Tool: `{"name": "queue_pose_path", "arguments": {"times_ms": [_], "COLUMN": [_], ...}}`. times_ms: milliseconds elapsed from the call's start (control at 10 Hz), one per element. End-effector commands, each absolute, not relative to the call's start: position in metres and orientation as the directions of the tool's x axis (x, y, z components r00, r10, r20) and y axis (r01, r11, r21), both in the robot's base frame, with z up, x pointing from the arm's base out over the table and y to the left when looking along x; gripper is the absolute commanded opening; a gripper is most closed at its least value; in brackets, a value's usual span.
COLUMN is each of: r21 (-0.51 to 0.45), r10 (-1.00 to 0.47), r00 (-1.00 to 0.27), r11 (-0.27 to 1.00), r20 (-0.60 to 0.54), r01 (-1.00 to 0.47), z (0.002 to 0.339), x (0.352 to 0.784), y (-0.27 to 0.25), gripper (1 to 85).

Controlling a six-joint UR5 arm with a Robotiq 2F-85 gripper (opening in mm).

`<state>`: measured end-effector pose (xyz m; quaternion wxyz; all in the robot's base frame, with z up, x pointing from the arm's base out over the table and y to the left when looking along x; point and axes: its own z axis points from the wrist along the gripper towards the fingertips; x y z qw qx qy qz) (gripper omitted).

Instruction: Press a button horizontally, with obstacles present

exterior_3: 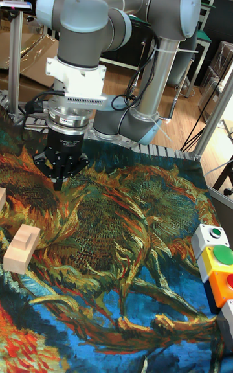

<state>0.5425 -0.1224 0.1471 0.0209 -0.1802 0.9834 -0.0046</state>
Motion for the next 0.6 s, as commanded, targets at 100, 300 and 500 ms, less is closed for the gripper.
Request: {"name": "queue_pose_path", "arguments": {"times_ms": [100,300,500], "r21": [-0.071,-0.079,-0.058], "r10": [-0.420,-0.421,-0.380], "r00": [-0.907,-0.907,-0.925], "r11": [0.906,0.905,0.924], "r20": [-0.030,-0.025,-0.032], "r01": [-0.417,-0.418,-0.378], "z": [0.135,0.132,0.132], "x": [0.551,0.551,0.550], "y": [-0.183,-0.192,-0.187], "gripper": [1.3,1.3,1.3]}}
